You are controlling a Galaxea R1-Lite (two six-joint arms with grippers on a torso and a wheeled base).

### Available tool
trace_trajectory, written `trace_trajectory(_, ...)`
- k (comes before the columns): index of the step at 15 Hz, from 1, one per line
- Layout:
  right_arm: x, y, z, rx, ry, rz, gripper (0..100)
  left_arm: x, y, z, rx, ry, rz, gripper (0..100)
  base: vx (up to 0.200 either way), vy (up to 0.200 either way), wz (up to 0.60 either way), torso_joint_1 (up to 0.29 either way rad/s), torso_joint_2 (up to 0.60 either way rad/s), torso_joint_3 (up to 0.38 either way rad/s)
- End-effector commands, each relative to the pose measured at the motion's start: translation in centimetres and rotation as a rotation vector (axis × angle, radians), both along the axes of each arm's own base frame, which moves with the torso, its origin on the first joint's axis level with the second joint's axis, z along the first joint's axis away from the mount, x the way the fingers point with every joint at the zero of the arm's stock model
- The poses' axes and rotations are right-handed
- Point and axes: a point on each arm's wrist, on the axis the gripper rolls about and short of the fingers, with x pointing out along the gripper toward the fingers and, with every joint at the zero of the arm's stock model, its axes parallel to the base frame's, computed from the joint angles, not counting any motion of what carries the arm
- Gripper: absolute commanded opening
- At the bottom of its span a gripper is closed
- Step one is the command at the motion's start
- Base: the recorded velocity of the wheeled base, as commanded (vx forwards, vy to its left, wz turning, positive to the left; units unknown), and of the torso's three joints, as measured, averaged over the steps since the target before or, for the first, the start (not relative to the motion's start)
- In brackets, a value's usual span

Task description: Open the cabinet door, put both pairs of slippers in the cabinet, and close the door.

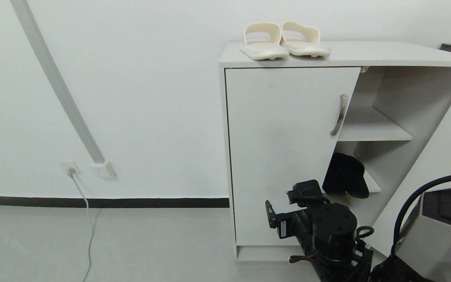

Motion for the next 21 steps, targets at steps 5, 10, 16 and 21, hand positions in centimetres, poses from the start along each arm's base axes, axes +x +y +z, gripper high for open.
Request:
trace_trajectory(5, -0.04, -0.02, -0.08, -0.003, 0.003, -0.001, 100, 0.0, 0.0, 0.0, 0.0, 0.0, 0.0, 0, 0.0, 0.0, 0.0, 0.07, -0.45, -0.36)
trace_trajectory(10, -0.08, 0.0, -0.03, -0.002, 0.002, 0.001, 100, 0.0, 0.0, 0.0, 0.0, 0.0, 0.0, 0, 0.0, 0.0, 0.0, 0.117, -0.46, -0.334)
trace_trajectory(16, -0.1, -0.02, 0.04, -0.003, -0.013, 0.002, 100, 0.0, 0.0, 0.0, 0.0, 0.0, 0.0, 0, 0.0, 0.0, 0.0, 0.168, -0.48, -0.323)
trace_trajectory(21, -0.1, -0.01, -0.01, -0.004, -0.012, 0.002, 100, 0.0, 0.0, 0.0, 0.0, 0.0, 0.0, 0, 0.0, 0.0, 0.0, 0.199, -0.51, -0.313)
